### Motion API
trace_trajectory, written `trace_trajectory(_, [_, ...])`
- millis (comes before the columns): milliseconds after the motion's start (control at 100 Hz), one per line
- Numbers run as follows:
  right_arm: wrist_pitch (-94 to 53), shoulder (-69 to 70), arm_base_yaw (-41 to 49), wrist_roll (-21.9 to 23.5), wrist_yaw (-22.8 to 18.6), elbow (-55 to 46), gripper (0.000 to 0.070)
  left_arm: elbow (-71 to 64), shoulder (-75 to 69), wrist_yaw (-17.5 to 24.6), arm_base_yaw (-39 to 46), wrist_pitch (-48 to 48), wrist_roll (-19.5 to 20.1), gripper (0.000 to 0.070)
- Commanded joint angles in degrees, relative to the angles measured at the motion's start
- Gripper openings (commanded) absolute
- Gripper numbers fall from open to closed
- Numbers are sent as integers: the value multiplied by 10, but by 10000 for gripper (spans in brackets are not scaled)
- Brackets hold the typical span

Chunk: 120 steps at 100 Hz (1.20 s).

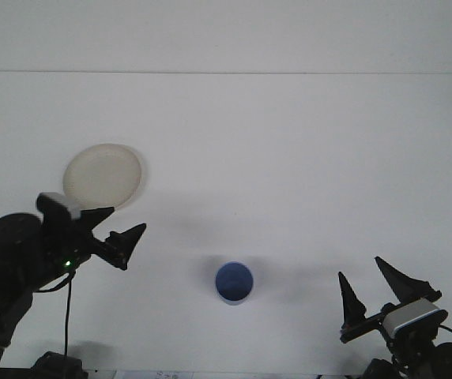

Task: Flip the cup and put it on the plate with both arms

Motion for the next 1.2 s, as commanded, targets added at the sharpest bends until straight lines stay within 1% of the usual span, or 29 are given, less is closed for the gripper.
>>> trace_trajectory(0, [2, 1, 5, -4, 2, 2, 519, 48, 55, 4, -42, -39, 30, 585])
trace_trajectory(150, [2, 1, 5, -4, 2, 2, 519, 127, 175, 3, -144, -117, 50, 586])
trace_trajectory(220, [2, 1, 5, -4, 2, 2, 519, 155, 228, -5, -187, -141, 56, 586])
trace_trajectory(280, [2, 1, 5, -4, 2, 2, 519, 174, 270, -23, -222, -152, 62, 586])
trace_trajectory(330, [2, 1, 5, -4, 2, 2, 519, 187, 302, -46, -247, -158, 67, 586])
trace_trajectory(400, [2, 1, 5, -4, 2, 2, 519, 199, 339, -77, -273, -165, 73, 586])
trace_trajectory(470, [2, 1, 5, -4, 2, 2, 519, 208, 373, -100, -293, -167, 79, 586])
trace_trajectory(690, [2, 1, 5, -4, 2, 2, 519, 215, 447, -122, -321, -164, 79, 586])
trace_trajectory(890, [2, 1, 5, -4, 2, 2, 519, 215, 489, -123, -323, -148, 82, 585])
trace_trajectory(1040, [2, 1, 5, -4, 2, 2, 519, 215, 504, -123, -326, -130, 99, 585])
trace_trajectory(1190, [2, 1, 5, -4, 2, 2, 519, 215, 507, -123, -327, -114, 104, 570])
